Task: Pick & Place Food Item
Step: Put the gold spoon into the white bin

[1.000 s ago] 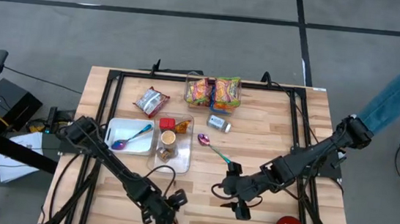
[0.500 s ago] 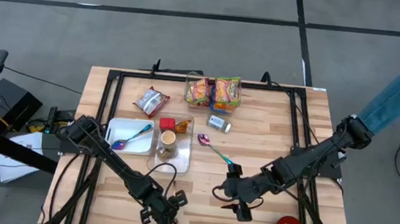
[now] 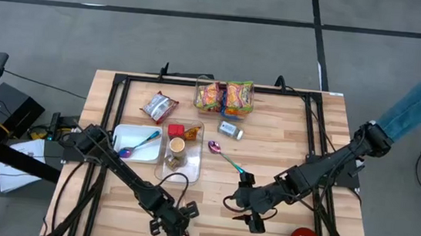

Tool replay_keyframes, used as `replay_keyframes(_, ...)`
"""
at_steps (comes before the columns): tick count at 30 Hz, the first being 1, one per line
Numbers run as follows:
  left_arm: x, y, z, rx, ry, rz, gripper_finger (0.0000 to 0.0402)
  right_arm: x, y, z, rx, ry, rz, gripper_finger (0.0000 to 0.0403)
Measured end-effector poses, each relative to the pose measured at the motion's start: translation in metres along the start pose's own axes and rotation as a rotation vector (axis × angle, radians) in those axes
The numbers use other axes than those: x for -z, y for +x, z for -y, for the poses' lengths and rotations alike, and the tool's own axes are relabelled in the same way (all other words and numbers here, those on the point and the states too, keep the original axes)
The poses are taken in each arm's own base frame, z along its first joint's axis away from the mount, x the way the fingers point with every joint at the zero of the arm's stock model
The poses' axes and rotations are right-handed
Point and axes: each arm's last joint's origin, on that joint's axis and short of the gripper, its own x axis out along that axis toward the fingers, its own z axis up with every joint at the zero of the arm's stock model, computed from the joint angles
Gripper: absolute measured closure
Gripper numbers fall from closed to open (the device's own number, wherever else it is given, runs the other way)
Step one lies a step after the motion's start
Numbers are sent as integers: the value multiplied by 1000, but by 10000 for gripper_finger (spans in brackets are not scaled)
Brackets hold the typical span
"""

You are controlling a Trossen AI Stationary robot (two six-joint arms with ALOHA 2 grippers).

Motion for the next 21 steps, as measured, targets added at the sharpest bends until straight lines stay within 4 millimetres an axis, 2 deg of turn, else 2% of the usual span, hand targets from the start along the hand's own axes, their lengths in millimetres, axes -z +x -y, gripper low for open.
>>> replay_keyframes(9,15,2,-18,88,-151,18,348,0,0,0,0,-2,0,107)
replay_keyframes(21,9,2,-7,96,-237,7,394,0,0,0,1,1,-1,107)
